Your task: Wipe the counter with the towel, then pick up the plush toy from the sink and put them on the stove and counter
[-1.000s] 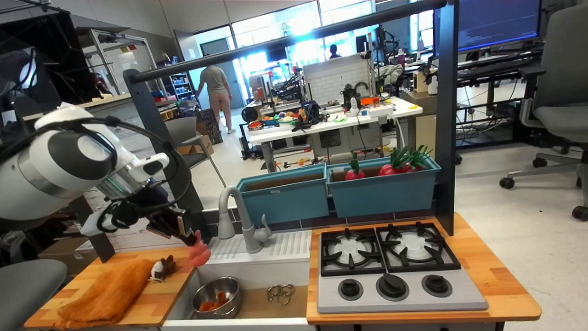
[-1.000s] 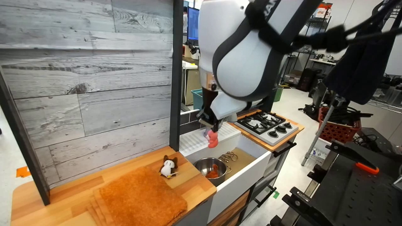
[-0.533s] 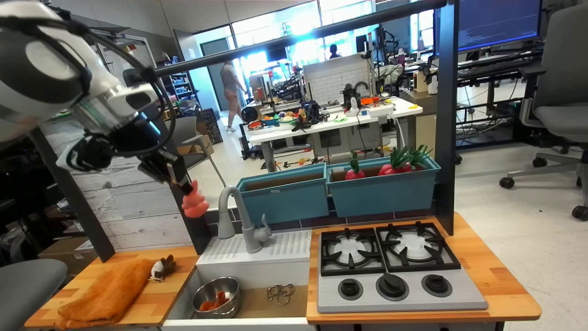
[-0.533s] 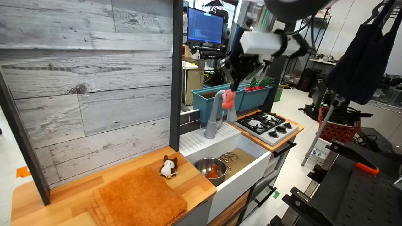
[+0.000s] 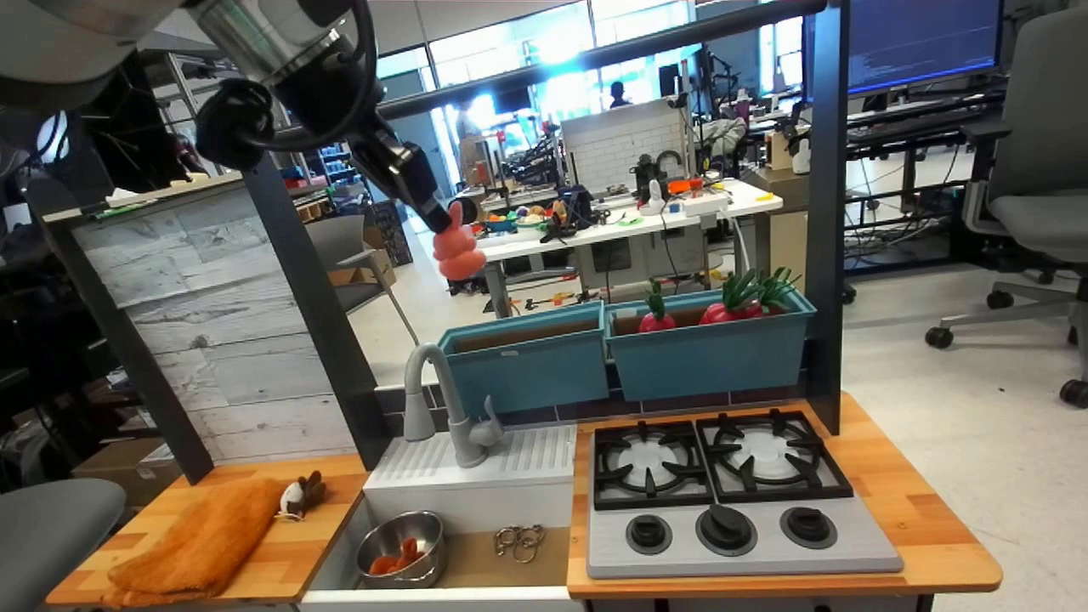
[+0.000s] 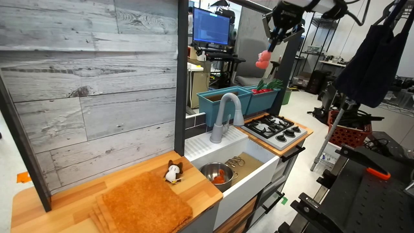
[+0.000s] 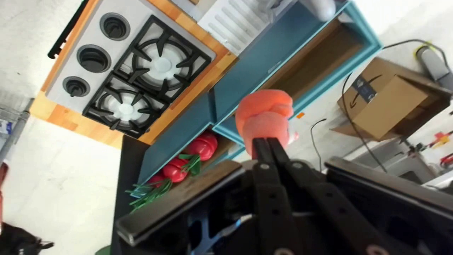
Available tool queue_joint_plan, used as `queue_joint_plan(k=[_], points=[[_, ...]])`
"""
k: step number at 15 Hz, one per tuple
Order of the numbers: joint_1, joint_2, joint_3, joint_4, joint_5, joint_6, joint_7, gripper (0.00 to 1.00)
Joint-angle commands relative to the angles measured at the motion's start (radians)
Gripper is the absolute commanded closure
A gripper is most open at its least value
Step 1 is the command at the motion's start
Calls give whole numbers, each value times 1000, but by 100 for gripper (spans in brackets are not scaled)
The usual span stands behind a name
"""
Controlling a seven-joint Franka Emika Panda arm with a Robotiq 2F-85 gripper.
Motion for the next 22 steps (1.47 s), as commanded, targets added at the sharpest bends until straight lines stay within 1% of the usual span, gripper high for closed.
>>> queue_joint_plan(k=[1, 2, 4, 8, 9, 12, 15, 19, 20, 21, 22], points=[[-20, 132, -34, 90, 54, 12, 140, 99], [-89, 158, 20, 110, 35, 6, 201, 99], [-128, 233, 34, 150, 66, -4, 275, 99], [-247, 390, 96, 260, 175, -40, 376, 99], [-272, 423, 110, 294, 205, -46, 396, 99], [-365, 516, 181, 395, 283, -37, 411, 99], [-416, 605, 214, 498, 327, -61, 433, 99], [-459, 687, 241, 602, 353, -86, 453, 99], [-468, 694, 250, 615, 358, -84, 452, 72], [-476, 703, 260, 630, 363, -84, 450, 70], [-479, 707, 266, 637, 365, -79, 449, 64]])
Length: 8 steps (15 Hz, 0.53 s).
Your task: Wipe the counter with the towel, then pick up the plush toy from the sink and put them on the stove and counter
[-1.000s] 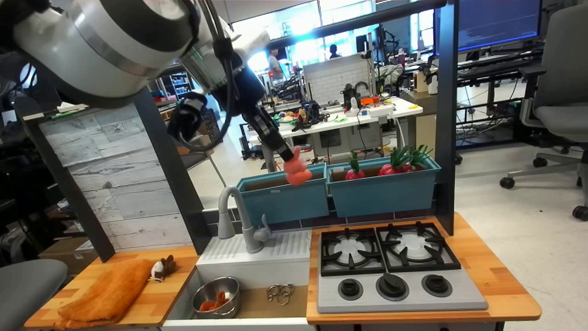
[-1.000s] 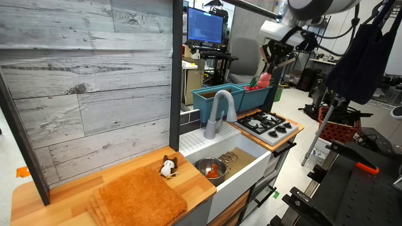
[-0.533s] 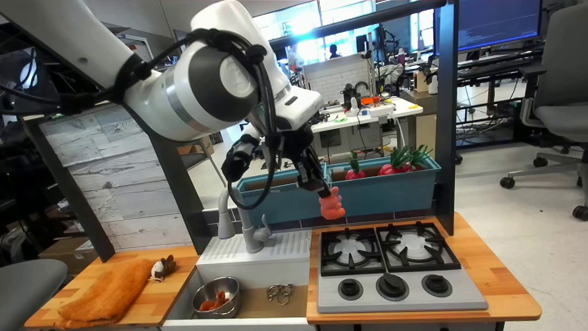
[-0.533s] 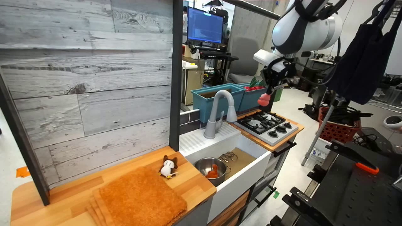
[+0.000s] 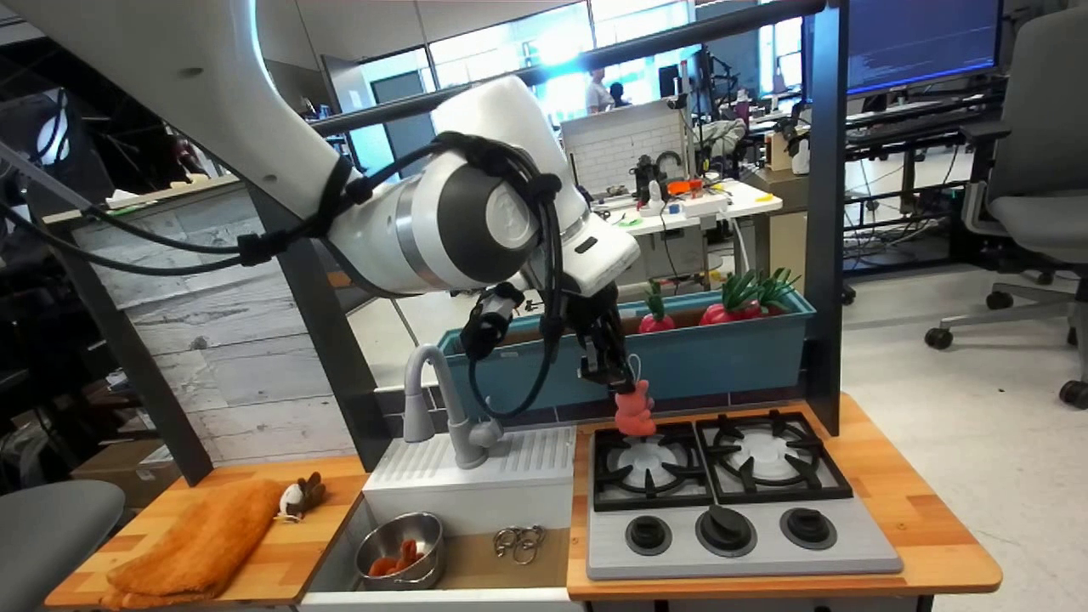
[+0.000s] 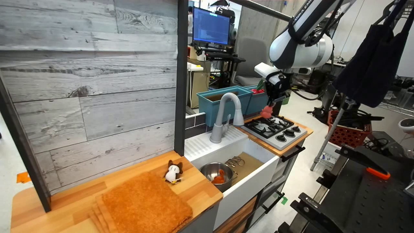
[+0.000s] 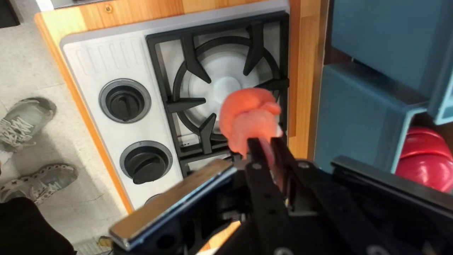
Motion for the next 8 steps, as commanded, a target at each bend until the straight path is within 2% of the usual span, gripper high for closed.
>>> queue_joint_plan(k=[1, 4, 8], points=[[-39, 35, 43, 82, 31, -21, -7, 56], [-42, 8, 67, 55, 30, -6, -30, 35], [-43, -160, 152, -139, 27, 27, -171, 5]])
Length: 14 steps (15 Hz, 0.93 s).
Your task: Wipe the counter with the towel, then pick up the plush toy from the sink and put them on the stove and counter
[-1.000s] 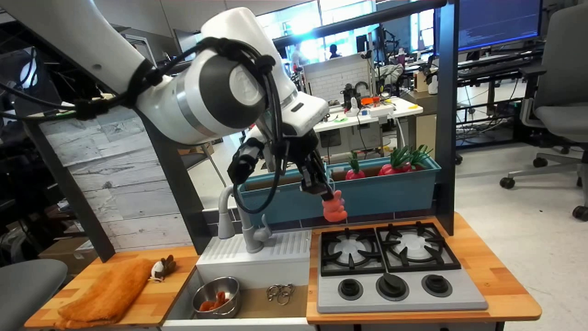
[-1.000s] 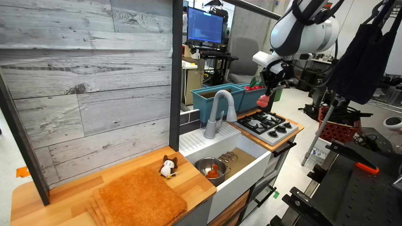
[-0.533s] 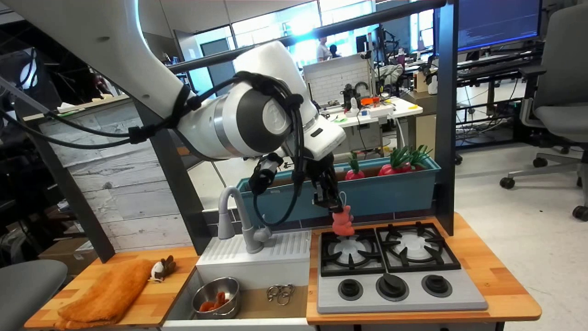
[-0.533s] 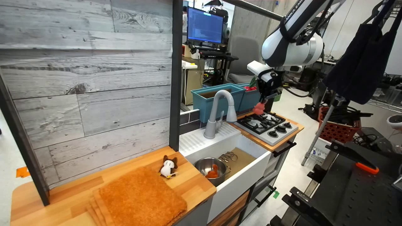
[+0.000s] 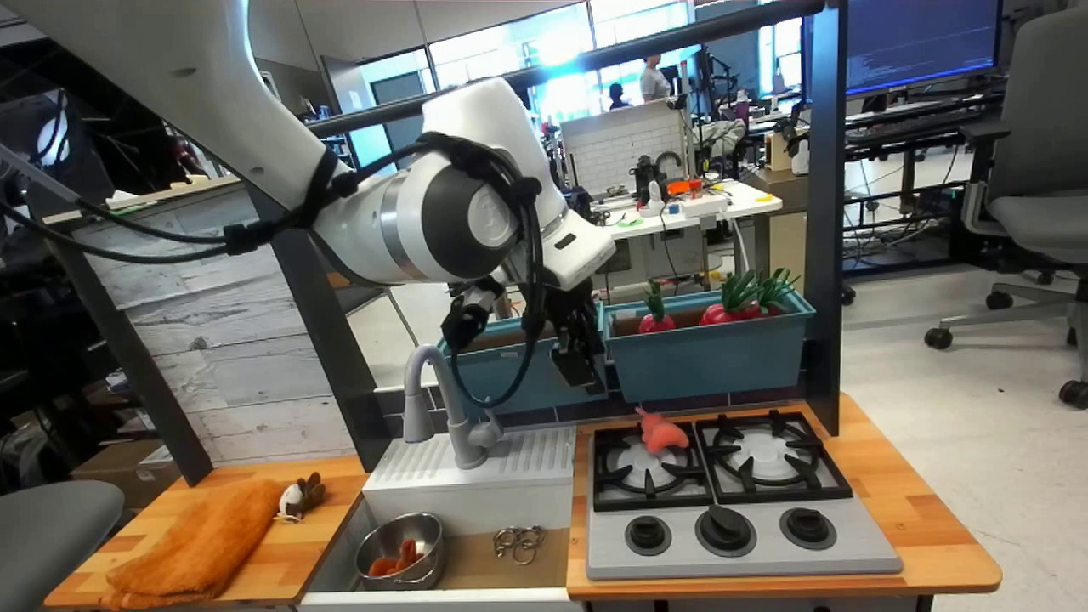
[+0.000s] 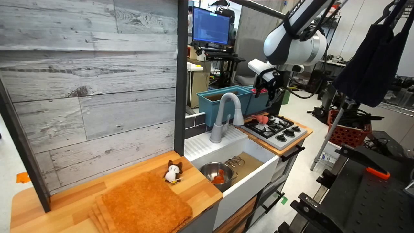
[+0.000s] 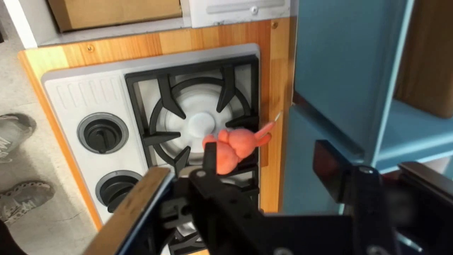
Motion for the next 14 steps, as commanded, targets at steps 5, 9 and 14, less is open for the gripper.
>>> queue_joint_plan(k=[5, 9, 14], points=[[-1, -404, 155, -394, 15, -36, -372, 0], [97, -601, 123, -512, -48, -192, -455, 0], [125, -666, 202, -481, -4, -403, -627, 0]])
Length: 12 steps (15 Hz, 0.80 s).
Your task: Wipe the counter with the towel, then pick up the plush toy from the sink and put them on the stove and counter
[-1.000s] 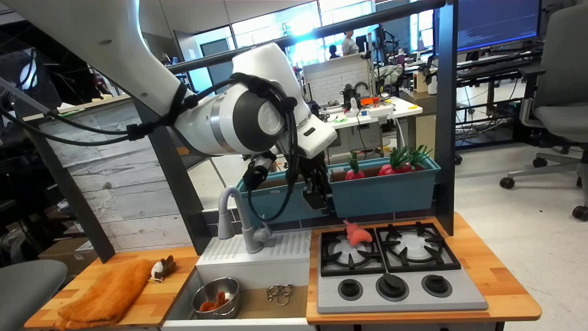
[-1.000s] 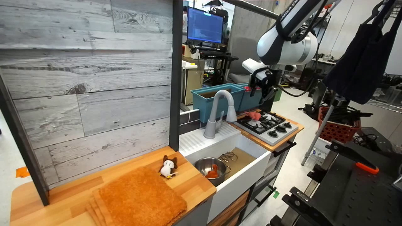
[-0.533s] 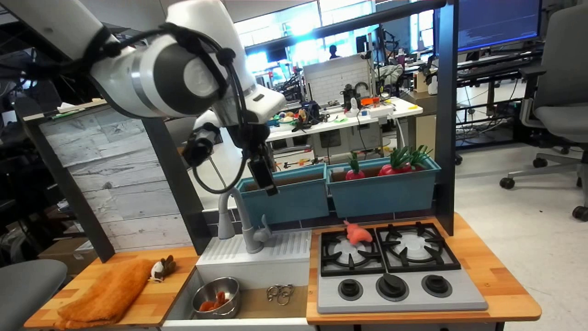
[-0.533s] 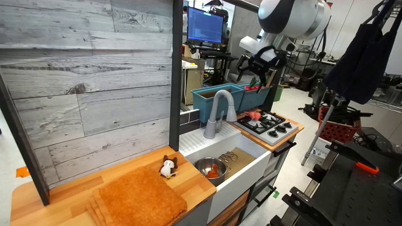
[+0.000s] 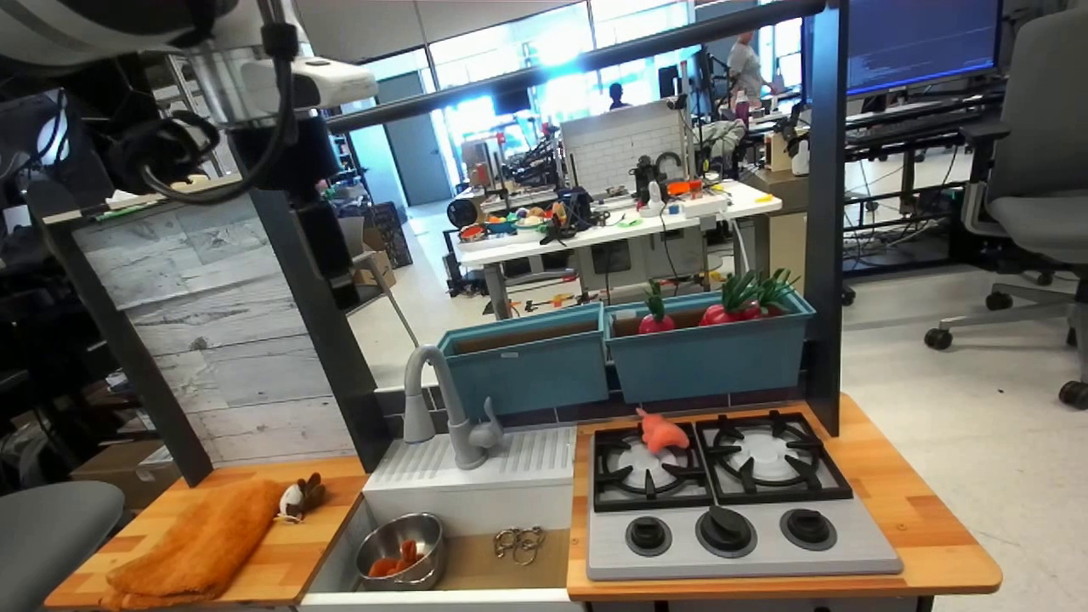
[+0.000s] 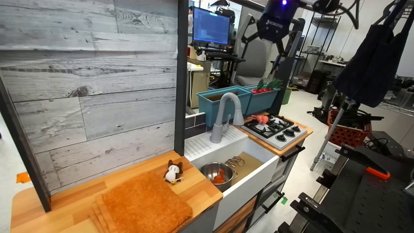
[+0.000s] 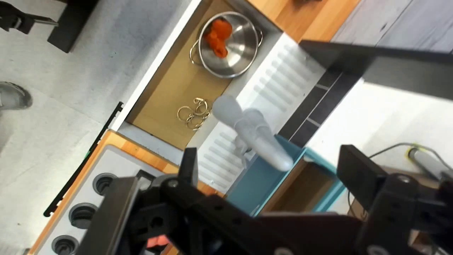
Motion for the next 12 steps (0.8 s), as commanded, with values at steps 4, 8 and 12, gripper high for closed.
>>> queue_joint_plan(k=[4, 8, 12], points=[[33, 0, 42, 5, 25, -78, -151, 0], [39, 38, 43, 15, -37, -153, -253, 0], [-7, 63, 58, 42, -40, -270, -489, 0]])
